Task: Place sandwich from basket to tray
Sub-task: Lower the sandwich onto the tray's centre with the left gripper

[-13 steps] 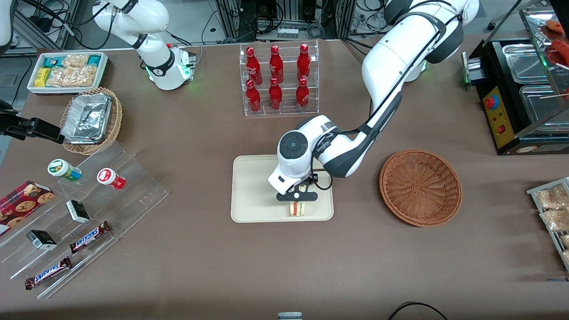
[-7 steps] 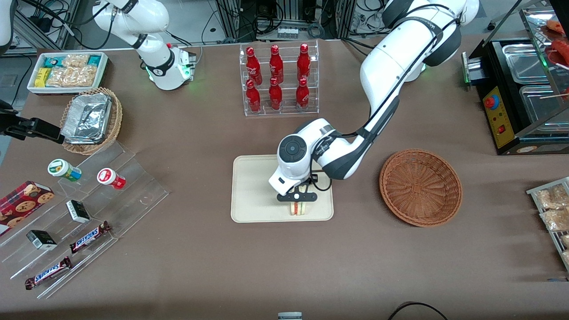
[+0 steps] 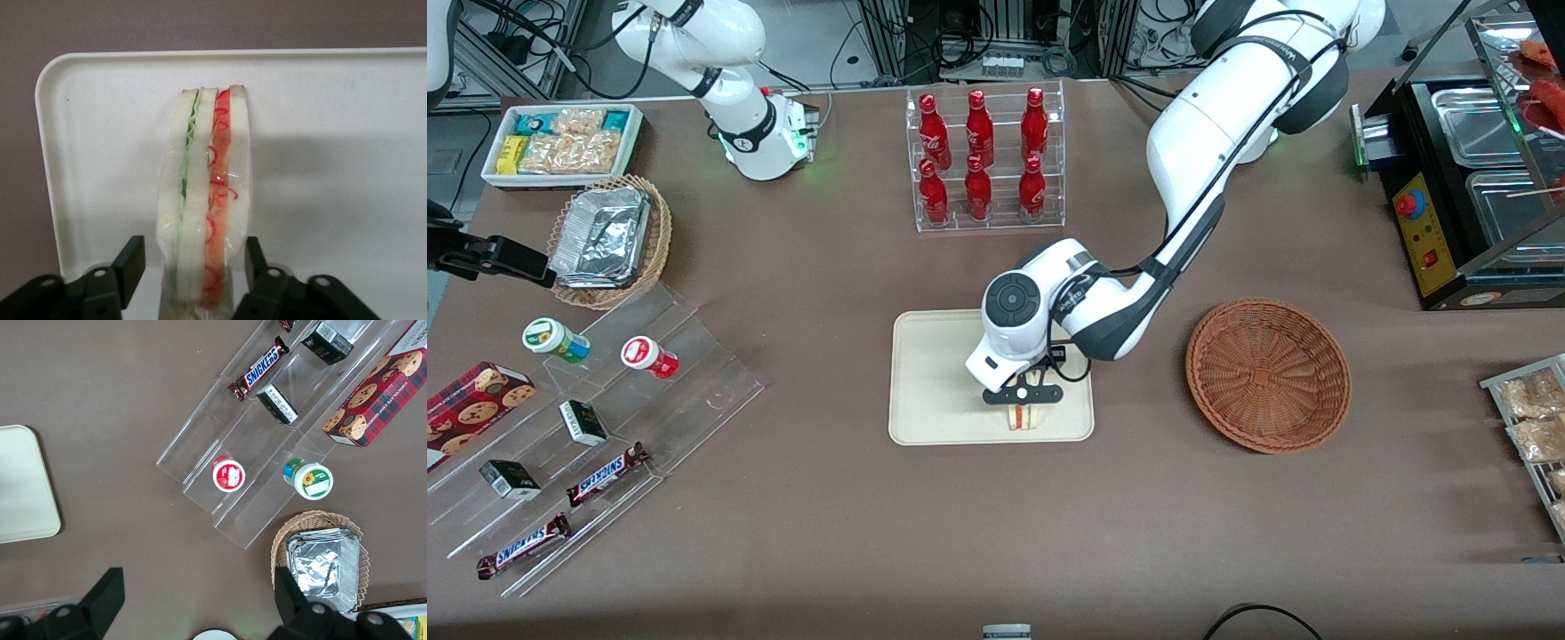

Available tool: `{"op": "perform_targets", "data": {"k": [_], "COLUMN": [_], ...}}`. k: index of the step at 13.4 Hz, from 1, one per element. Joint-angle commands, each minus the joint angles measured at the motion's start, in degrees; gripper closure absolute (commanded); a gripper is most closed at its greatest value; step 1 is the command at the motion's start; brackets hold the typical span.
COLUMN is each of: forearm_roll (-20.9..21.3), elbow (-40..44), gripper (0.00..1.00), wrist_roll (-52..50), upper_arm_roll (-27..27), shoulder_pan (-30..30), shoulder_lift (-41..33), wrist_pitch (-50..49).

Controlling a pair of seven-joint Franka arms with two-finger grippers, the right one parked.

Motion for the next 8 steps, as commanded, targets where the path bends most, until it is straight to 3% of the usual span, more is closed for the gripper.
{"op": "perform_targets", "data": {"k": [1, 8], "forearm_roll": [0.74, 0.83], "elbow": [1.81, 2.25], "gripper": [0.0, 0.0], "wrist_roll": [-1.19, -1.45], "upper_arm_roll": [0.5, 0.5], "shoulder_pan": [-0.95, -0.95], "shoulder_lift": [0.54, -0.34], "wrist_pitch": [-0.72, -1.34]}}
